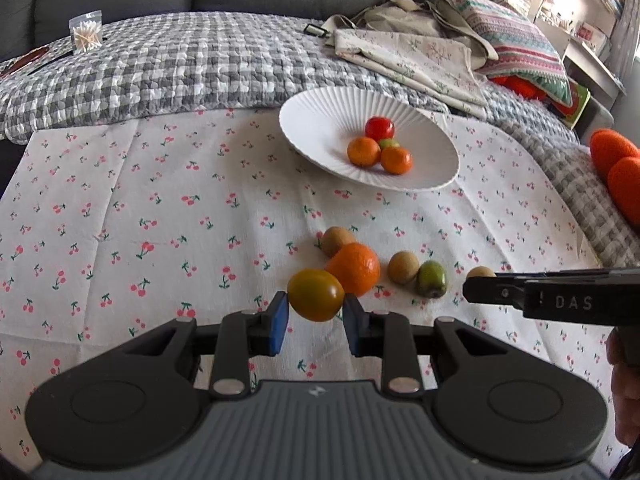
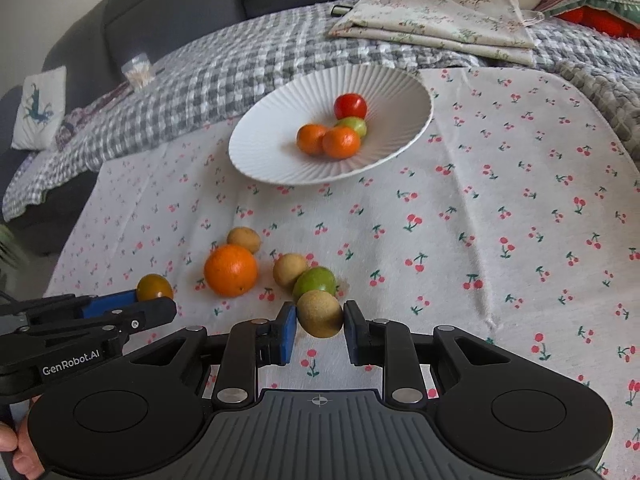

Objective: Organize fruits
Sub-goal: 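Hold the yellow tomato in the left tool while the right tool grasps a brown kiwi, then place the yellow tomato and brown kiwi into the bowl and open both tools, then return to the remaining fruits and grasp the orange with the left tool, then lift the orange in the left tool while the right tool grasps the green lime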

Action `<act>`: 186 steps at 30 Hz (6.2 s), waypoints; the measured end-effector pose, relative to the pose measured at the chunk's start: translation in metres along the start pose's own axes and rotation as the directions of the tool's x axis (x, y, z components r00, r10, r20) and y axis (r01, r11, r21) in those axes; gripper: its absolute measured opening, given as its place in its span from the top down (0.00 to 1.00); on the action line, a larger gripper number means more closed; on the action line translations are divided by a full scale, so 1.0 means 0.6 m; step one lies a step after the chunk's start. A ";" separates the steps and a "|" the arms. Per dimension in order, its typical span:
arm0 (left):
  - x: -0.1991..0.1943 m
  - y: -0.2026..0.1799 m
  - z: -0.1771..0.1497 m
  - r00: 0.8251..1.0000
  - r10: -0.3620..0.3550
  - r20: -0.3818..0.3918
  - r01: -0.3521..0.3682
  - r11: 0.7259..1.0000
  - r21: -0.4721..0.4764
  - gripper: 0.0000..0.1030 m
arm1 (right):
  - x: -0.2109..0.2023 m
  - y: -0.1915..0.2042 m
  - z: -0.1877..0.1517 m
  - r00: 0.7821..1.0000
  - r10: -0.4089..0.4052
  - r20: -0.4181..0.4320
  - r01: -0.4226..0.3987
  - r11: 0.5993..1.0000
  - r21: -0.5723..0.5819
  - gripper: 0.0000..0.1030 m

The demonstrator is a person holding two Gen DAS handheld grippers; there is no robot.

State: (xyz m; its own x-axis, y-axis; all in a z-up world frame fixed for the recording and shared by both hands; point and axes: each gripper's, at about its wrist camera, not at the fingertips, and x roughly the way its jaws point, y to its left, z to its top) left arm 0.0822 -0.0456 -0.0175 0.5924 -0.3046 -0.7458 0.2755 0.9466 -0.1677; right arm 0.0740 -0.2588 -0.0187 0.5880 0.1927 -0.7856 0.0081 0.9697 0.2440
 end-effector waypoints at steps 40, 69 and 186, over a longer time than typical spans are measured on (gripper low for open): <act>0.101 -0.076 0.134 0.991 0.020 0.134 -0.044 0.984 0.173 0.73 | 0.008 -0.065 0.119 0.975 -0.060 0.213 0.053 0.998 0.036 0.76; 0.124 -0.067 0.155 0.983 -0.041 0.178 0.011 0.987 0.163 0.39 | 0.050 -0.077 0.161 0.956 -0.064 0.286 0.043 0.996 0.080 0.58; 0.018 -0.006 0.062 0.999 0.002 0.047 -0.001 1.000 -0.030 0.65 | -0.029 -0.005 0.042 0.992 -0.017 0.128 0.024 0.998 -0.052 0.73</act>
State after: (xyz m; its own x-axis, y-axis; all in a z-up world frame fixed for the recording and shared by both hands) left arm 0.1161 -0.0562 -0.0011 0.6283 -0.3071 -0.7148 0.2519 0.9496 -0.1866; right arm 0.0839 -0.2691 0.0087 0.6863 0.1551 -0.7106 -0.0196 0.9806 0.1952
